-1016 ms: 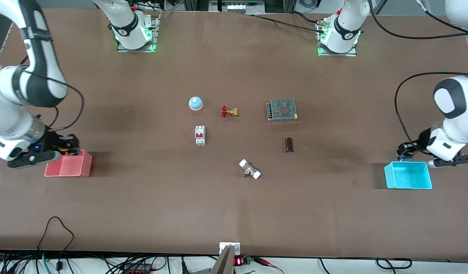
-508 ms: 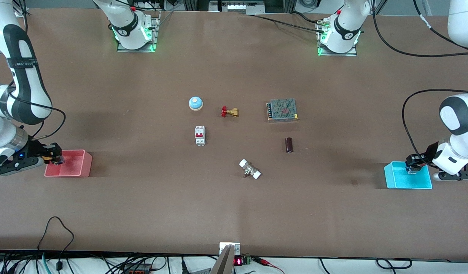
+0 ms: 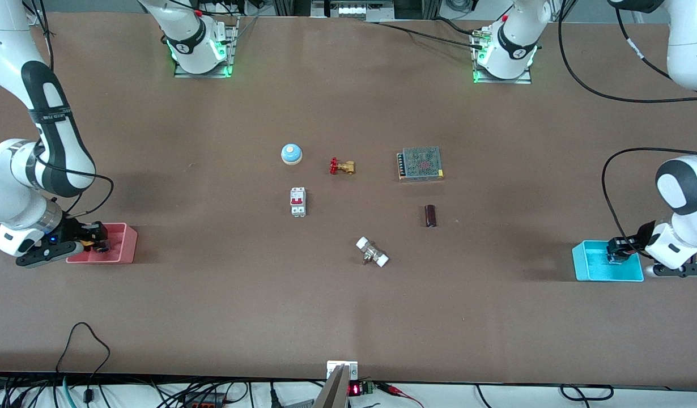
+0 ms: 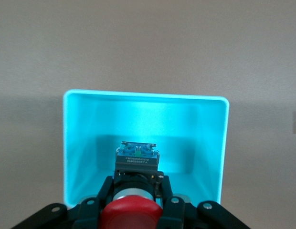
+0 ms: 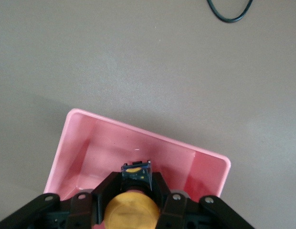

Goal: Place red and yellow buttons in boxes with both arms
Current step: 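Carry the yellow button over the pink box while the left gripper carries red over cyan, then lower and release the yellow button while the left gripper releases the red button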

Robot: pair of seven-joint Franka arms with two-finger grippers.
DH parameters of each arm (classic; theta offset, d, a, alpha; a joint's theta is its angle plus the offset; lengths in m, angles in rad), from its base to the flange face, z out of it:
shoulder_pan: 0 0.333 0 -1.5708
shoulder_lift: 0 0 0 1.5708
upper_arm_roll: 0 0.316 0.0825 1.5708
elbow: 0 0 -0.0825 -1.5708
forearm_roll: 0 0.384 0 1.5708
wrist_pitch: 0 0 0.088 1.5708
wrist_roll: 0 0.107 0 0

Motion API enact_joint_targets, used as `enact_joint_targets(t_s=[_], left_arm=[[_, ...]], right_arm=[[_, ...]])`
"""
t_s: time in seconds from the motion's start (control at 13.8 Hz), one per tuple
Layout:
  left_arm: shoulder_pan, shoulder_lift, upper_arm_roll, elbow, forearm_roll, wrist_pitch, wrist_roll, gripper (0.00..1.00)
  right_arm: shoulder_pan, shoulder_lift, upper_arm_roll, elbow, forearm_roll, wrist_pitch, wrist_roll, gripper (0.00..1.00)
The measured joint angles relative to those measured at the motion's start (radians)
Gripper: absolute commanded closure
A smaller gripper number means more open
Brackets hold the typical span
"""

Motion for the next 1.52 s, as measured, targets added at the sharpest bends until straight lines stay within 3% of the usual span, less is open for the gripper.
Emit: enact_joint_targets(t_s=[0.51,0.73,0.87,1.02,1.09,1.16,1.23,1.31,1.52], left_arm=[[-0.001,0.068,-0.005,0.057,0.0,0.0,0.001,0.7],[0.0,0.095,-0.005,0.077,-0.009,0.0,0.001,0.68],[0.0,0.108,-0.005,0.079,-0.018,0.0,0.001,0.53],[0.0,0.112,-0.005,0.082,-0.018,0.0,0.001,0.16],[0.0,0.112,-0.005,0.083,-0.018,0.0,0.001,0.0],[0.0,0.112,-0.005,0.086,-0.018,0.0,0.001,0.0],[0.0,0.112,-0.005,0.091,-0.018,0.0,0.001,0.0],[-0.001,0.111,-0.006,0.096,-0.018,0.0,0.001,0.0],[-0.011,0.078,-0.014,0.103,-0.019,-0.012,0.001,0.0]], right_arm=[[0.0,0.02,0.0,0.0,0.0,0.016,0.0,0.63],[0.0,0.025,0.0,0.0,0.0,0.021,0.0,0.5],[0.0,0.026,0.0,0.0,0.0,0.022,0.0,0.39],[0.0,0.026,0.0,0.0,0.0,0.023,0.0,0.26],[0.0,0.026,0.0,0.0,0.0,0.023,0.0,0.26],[0.0,0.026,0.0,0.0,0.001,0.023,0.0,0.21],[0.0,0.026,0.0,0.001,0.001,0.024,0.0,0.07],[0.0,0.024,0.001,0.004,0.001,0.025,0.0,0.0],[0.002,-0.033,0.008,0.029,0.016,-0.075,0.0,0.0]])
